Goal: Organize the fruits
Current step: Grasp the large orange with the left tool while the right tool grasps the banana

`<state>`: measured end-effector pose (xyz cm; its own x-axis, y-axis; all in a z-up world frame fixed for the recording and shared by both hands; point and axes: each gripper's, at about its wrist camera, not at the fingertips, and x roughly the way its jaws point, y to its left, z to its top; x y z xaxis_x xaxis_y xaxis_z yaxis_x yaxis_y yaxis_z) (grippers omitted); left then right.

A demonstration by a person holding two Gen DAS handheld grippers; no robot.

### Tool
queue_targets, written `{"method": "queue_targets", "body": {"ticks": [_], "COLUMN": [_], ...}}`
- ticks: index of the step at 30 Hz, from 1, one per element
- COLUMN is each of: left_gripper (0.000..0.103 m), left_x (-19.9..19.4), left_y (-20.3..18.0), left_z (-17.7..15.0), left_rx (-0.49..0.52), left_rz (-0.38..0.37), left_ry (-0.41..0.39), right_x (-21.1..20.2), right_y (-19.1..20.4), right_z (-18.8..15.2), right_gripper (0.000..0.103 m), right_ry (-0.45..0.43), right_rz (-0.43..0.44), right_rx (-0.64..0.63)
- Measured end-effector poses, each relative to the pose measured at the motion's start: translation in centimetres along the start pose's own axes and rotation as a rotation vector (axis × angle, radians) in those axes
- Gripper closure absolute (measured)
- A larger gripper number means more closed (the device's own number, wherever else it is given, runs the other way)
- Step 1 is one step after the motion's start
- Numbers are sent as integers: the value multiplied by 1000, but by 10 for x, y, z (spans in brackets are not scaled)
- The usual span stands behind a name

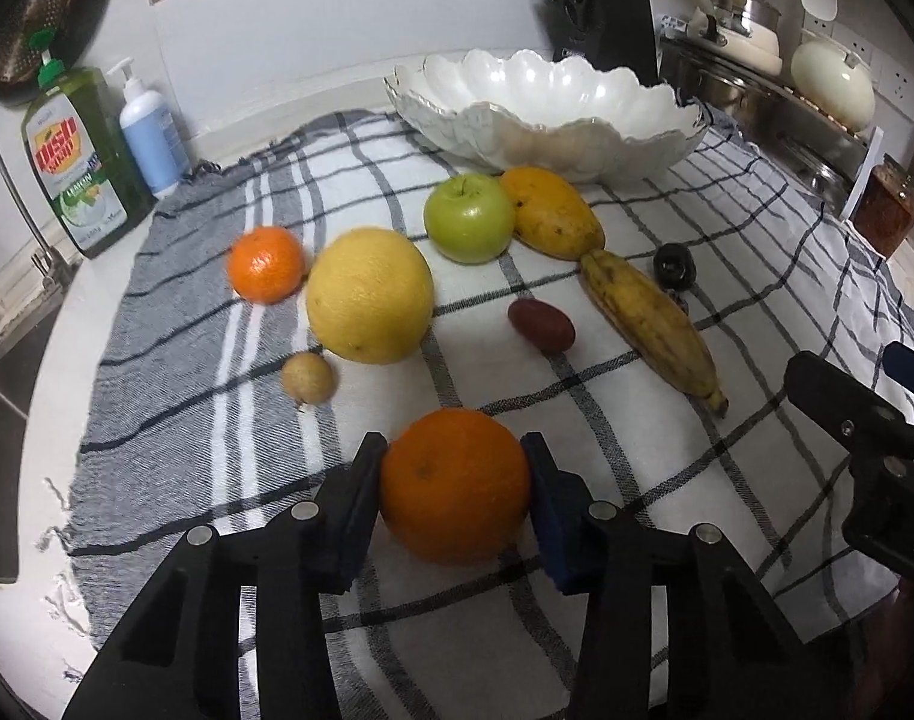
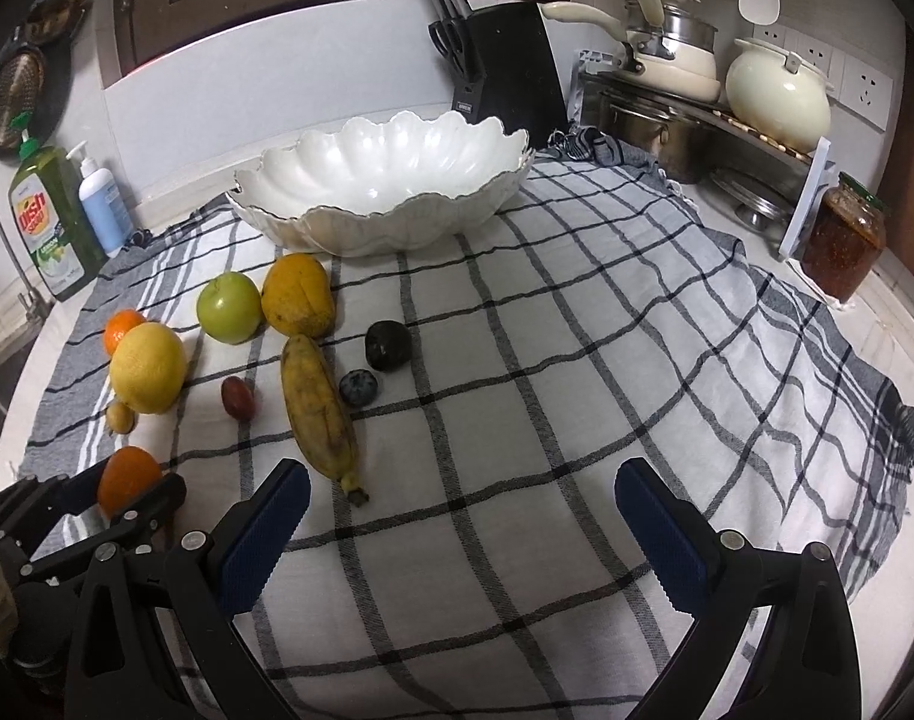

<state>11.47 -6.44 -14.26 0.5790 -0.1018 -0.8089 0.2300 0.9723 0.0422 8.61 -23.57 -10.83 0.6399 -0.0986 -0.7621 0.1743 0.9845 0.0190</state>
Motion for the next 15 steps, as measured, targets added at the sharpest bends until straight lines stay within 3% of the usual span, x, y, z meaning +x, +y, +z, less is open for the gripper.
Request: {"method": "queue_targets", "body": {"ticks": [10,15], "left_gripper": [58,58], "left_x": [-24,-28], "left_y": [22,33], "left_z": [3,1], "left_rx": [-47,-74], "left_rz": [53,73], "left_ry": [-58,-66], "right_x": [0,13], "right_y": [14,27], "right_z": [8,11], "right_gripper": [0,14], "right_ry": [-23,-6], "right_rz": [55,121], "right_rx": [-38,-62]}}
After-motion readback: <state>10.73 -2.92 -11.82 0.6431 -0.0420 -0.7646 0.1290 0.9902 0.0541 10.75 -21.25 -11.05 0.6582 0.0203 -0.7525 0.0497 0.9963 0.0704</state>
